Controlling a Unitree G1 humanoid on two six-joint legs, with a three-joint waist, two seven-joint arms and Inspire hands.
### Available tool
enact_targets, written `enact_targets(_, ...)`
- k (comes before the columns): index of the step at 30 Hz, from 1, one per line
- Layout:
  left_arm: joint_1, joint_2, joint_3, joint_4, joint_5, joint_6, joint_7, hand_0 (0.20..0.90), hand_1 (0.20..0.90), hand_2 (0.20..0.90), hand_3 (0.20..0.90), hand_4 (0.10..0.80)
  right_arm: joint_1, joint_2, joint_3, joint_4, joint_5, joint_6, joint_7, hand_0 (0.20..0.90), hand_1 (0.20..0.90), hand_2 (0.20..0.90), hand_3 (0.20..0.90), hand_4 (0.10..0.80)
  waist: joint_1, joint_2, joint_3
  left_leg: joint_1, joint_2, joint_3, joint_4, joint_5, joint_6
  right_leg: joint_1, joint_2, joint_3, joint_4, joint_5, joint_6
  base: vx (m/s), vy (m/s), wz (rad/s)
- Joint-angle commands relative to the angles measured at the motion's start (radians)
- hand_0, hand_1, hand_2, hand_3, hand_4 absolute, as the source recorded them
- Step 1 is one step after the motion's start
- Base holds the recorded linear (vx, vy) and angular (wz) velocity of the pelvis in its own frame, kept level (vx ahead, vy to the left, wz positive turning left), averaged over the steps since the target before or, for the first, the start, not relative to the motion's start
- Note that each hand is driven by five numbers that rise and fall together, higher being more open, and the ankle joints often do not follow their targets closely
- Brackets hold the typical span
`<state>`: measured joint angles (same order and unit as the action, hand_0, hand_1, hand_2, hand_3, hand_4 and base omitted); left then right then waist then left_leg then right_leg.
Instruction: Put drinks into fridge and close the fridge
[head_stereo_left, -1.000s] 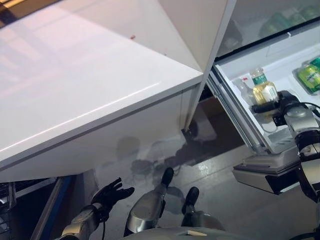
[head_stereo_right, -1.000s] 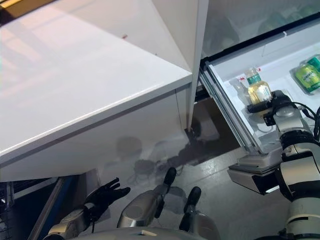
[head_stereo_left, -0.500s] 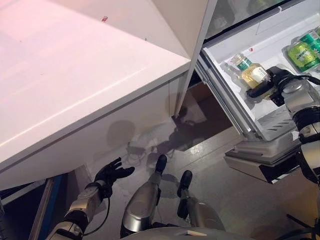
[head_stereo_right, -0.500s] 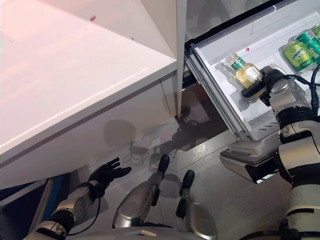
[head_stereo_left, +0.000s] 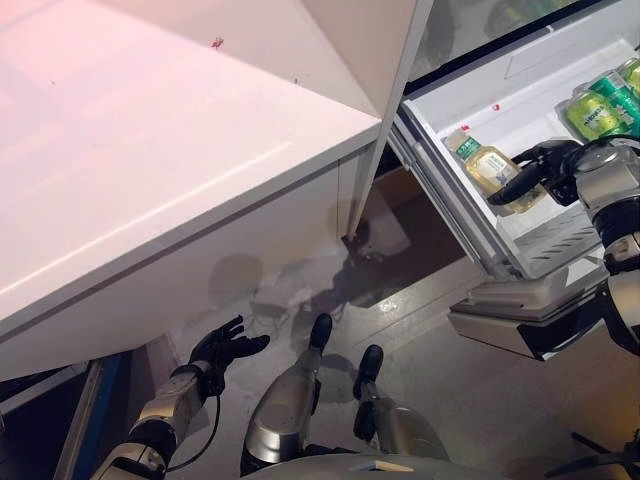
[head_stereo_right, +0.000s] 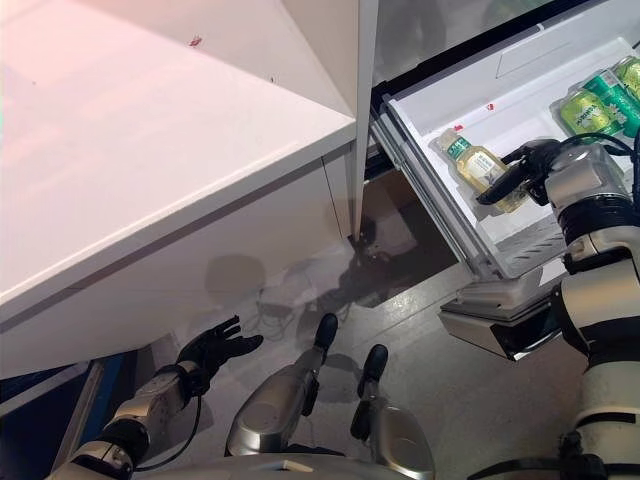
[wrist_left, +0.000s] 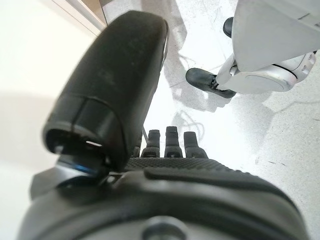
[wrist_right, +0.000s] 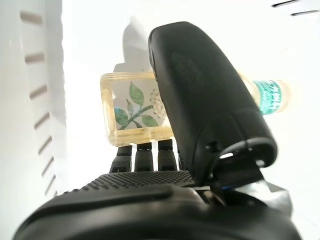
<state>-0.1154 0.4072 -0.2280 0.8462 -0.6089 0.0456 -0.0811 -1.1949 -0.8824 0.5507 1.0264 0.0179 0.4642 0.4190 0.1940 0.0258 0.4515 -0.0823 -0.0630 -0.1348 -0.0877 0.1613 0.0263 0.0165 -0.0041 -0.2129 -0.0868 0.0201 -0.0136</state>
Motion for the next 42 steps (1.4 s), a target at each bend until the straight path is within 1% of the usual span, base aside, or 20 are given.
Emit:
enact_targets(1, 0.082, 0.015, 0.023, 0.013, 0.070, 0.004, 0.012, 0.900, 0.900, 0.900, 0.900, 0.800, -0.016, -0.105, 0.048, -0.066, 0.030, -0.035, 0.010, 0.900, 0.900, 0.900, 0.900, 0.800, -0.014, -0.053, -0.122, 0.022, 0.012, 0.041, 0.023, -0.109, -0.028, -0.064, -0.037, 0.051, 0.062, 0.023, 0.035, 0.002, 0.022, -0.08)
enact_targets(5, 0.099, 0.007, 0.042, 0.048, 0.114, 0.009, 0.031, 0.900, 0.900, 0.900, 0.900, 0.800, 0.029, -0.140, 0.011, -0.166, 0.104, -0.068, -0.020, 0.900, 0.900, 0.900, 0.900, 0.800, -0.036, -0.082, -0.168, 0.055, 0.012, 0.056, 0.016, -0.117, -0.028, -0.036, -0.032, 0.067, 0.051, 0.026, 0.040, 0.006, 0.022, -0.05)
enact_targets(9, 0.119, 0.001, 0.068, 0.090, 0.157, 0.011, 0.036, 0.900, 0.900, 0.900, 0.900, 0.800, 0.081, -0.179, -0.050, -0.348, 0.238, -0.109, -0.135, 0.900, 0.900, 0.900, 0.900, 0.800, -0.066, -0.105, -0.219, 0.087, 0.012, 0.075, 0.012, -0.127, -0.028, -0.011, -0.029, 0.090, 0.040, 0.030, 0.047, 0.026, 0.028, -0.08)
enact_targets(13, 0.125, -0.016, 0.085, 0.148, 0.194, 0.000, 0.026, 0.900, 0.900, 0.900, 0.900, 0.800, 0.165, -0.199, -0.188, -0.522, 0.322, -0.183, -0.280, 0.900, 0.900, 0.900, 0.900, 0.800, -0.098, -0.115, -0.271, 0.117, 0.012, 0.091, 0.011, -0.142, -0.022, 0.006, -0.025, 0.117, 0.046, 0.022, 0.052, 0.045, 0.029, -0.22)
enact_targets(14, 0.126, -0.024, 0.089, 0.167, 0.207, -0.004, 0.024, 0.900, 0.900, 0.900, 0.900, 0.800, 0.209, -0.208, -0.248, -0.584, 0.337, -0.243, -0.339, 0.900, 0.900, 0.900, 0.900, 0.800, -0.110, -0.118, -0.291, 0.128, 0.011, 0.095, 0.011, -0.148, -0.018, 0.013, -0.023, 0.127, 0.049, 0.018, 0.053, 0.068, 0.014, -0.20)
enact_targets(15, 0.129, -0.029, 0.089, 0.176, 0.210, -0.006, 0.023, 0.900, 0.900, 0.900, 0.900, 0.800, 0.227, -0.213, -0.279, -0.625, 0.346, -0.262, -0.363, 0.900, 0.900, 0.900, 0.900, 0.800, -0.118, -0.117, -0.301, 0.134, 0.011, 0.096, 0.012, -0.152, -0.016, 0.016, -0.022, 0.135, 0.052, 0.016, 0.054, 0.086, 0.018, -0.22)
enact_targets(16, 0.131, -0.033, 0.093, 0.189, 0.225, -0.010, 0.015, 0.900, 0.900, 0.900, 0.900, 0.800, 0.262, -0.215, -0.327, -0.674, 0.347, -0.294, -0.403, 0.900, 0.900, 0.900, 0.900, 0.800, -0.125, -0.118, -0.313, 0.141, 0.010, 0.100, 0.015, -0.158, -0.013, 0.020, -0.022, 0.143, 0.057, 0.011, 0.054, 0.070, 0.018, -0.14)
enact_targets(17, 0.131, -0.037, 0.092, 0.203, 0.235, -0.015, 0.008, 0.900, 0.900, 0.900, 0.900, 0.800, 0.298, -0.218, -0.372, -0.712, 0.289, -0.365, -0.477, 0.900, 0.900, 0.900, 0.900, 0.800, -0.133, -0.117, -0.323, 0.149, 0.008, 0.102, 0.017, -0.164, -0.010, 0.024, -0.022, 0.151, 0.061, 0.009, 0.055, 0.062, 0.020, -0.20)
enact_targets(20, 0.136, -0.051, 0.087, 0.209, 0.251, -0.008, -0.002, 0.900, 0.900, 0.900, 0.900, 0.800, 0.390, -0.226, -0.486, -0.765, 0.094, -0.493, -0.677, 0.900, 0.900, 0.900, 0.900, 0.800, -0.149, -0.111, -0.344, 0.161, 0.002, 0.106, 0.040, -0.189, 0.001, 0.034, -0.025, 0.175, 0.073, -0.002, 0.060, 0.047, 0.016, -0.23)
enact_targets(22, 0.140, -0.063, 0.086, 0.203, 0.265, 0.008, -0.003, 0.900, 0.900, 0.900, 0.900, 0.800, 0.497, -0.205, -0.584, -0.833, 0.047, -0.519, -0.801, 0.900, 0.900, 0.900, 0.900, 0.800, -0.160, -0.104, -0.354, 0.168, -0.004, 0.110, 0.072, -0.216, 0.013, 0.042, -0.031, 0.195, 0.092, -0.015, 0.064, 0.054, 0.007, -0.19)
enact_targets(24, 0.142, -0.067, 0.085, 0.202, 0.274, 0.012, -0.005, 0.900, 0.900, 0.900, 0.900, 0.800, 0.540, -0.185, -0.622, -0.842, 0.088, -0.523, -0.846, 0.900, 0.900, 0.900, 0.900, 0.800, -0.161, -0.104, -0.353, 0.168, -0.007, 0.112, 0.097, -0.231, 0.018, 0.044, -0.036, 0.202, 0.106, -0.022, 0.064, 0.052, -0.004, -0.18)
enact_targets(26, 0.151, -0.077, 0.079, 0.213, 0.282, 0.009, -0.006, 0.900, 0.900, 0.900, 0.900, 0.800, 0.620, -0.117, -0.699, -0.827, 0.222, -0.572, -0.933, 0.900, 0.900, 0.900, 0.900, 0.800, -0.164, -0.100, -0.340, 0.168, -0.017, 0.115, 0.169, -0.270, 0.028, 0.051, -0.049, 0.205, 0.148, -0.041, 0.060, 0.113, -0.017, -0.27)
enact_targets(27, 0.152, -0.078, 0.077, 0.215, 0.281, 0.009, -0.006, 0.900, 0.900, 0.900, 0.900, 0.800, 0.630, -0.107, -0.711, -0.820, 0.241, -0.584, -0.941, 0.900, 0.900, 0.900, 0.900, 0.800, -0.163, -0.100, -0.336, 0.167, -0.018, 0.115, 0.182, -0.277, 0.030, 0.052, -0.051, 0.205, 0.156, -0.044, 0.059, 0.143, -0.041, -0.15)
enact_targets(28, 0.156, -0.084, 0.074, 0.218, 0.277, 0.011, -0.012, 0.900, 0.900, 0.900, 0.900, 0.800, 0.664, -0.057, -0.760, -0.768, 0.294, -0.649, -0.984, 0.900, 0.900, 0.900, 0.900, 0.800, -0.157, -0.097, -0.313, 0.160, -0.027, 0.114, 0.246, -0.308, 0.038, 0.054, -0.063, 0.195, 0.199, -0.060, 0.056, 0.099, -0.049, -0.05)
enact_targets(31, 0.157, -0.091, 0.059, 0.212, 0.255, 0.012, -0.014, 0.900, 0.900, 0.900, 0.900, 0.800, 0.694, -0.002, -0.804, -0.716, 0.323, -0.715, -1.046, 0.900, 0.900, 0.900, 0.900, 0.800, -0.143, -0.092, -0.263, 0.123, -0.040, 0.107, 0.359, -0.361, 0.051, 0.037, -0.078, 0.175, 0.282, -0.098, 0.048, 0.044, -0.053, -0.03)
enact_targets(34, 0.145, -0.094, 0.031, 0.190, 0.235, 0.011, -0.002, 0.900, 0.900, 0.900, 0.900, 0.800, 0.687, 0.015, -0.812, -0.690, 0.374, -0.746, -1.096, 0.900, 0.900, 0.900, 0.900, 0.800, -0.130, -0.084, -0.222, 0.060, -0.052, 0.094, 0.439, -0.393, 0.063, -0.004, -0.087, 0.165, 0.345, -0.124, 0.040, -0.146, -0.050, 0.10)
enact_targets(36, 0.096, -0.093, 0.008, 0.161, 0.194, 0.001, 0.019, 0.900, 0.900, 0.900, 0.900, 0.800, 0.637, 0.038, -0.812, -0.652, 0.443, -0.821, -1.136, 0.900, 0.900, 0.900, 0.900, 0.800, -0.123, -0.071, -0.147, -0.065, -0.065, 0.091, 0.542, -0.419, 0.081, -0.119, -0.093, 0.158, 0.443, -0.142, 0.030, -0.400, -0.047, 0.14)
enact_targets(39, 0.057, -0.093, -0.006, 0.135, 0.160, 0.004, 0.043, 0.900, 0.900, 0.900, 0.900, 0.800, 0.584, 0.055, -0.794, -0.630, 0.506, -0.857, -1.140, 0.900, 0.900, 0.900, 0.900, 0.800, -0.121, -0.057, -0.100, -0.160, -0.074, 0.095, 0.612, -0.429, 0.091, -0.214, -0.091, 0.155, 0.521, -0.158, 0.017, -0.298, -0.005, 0.15)
enact_targets(41, 0.044, -0.101, -0.011, 0.112, 0.134, 0.001, 0.067, 0.900, 0.900, 0.900, 0.900, 0.800, 0.555, 0.071, -0.776, -0.614, 0.583, -0.872, -1.101, 0.900, 0.900, 0.900, 0.900, 0.800, -0.119, -0.041, -0.069, -0.234, -0.085, 0.102, 0.671, -0.435, 0.099, -0.297, -0.085, 0.153, 0.599, -0.177, 0.001, -0.218, 0.039, 0.09)
enact_targets(42, 0.044, -0.101, -0.011, 0.112, 0.134, 0.001, 0.067, 0.900, 0.900, 0.900, 0.900, 0.800, 0.555, 0.071, -0.776, -0.614, 0.583, -0.872, -1.101, 0.900, 0.900, 0.900, 0.900, 0.800, -0.119, -0.041, -0.069, -0.234, -0.085, 0.102, 0.671, -0.435, 0.099, -0.297, -0.085, 0.153, 0.599, -0.177, 0.001, -0.157, 0.052, 0.02)
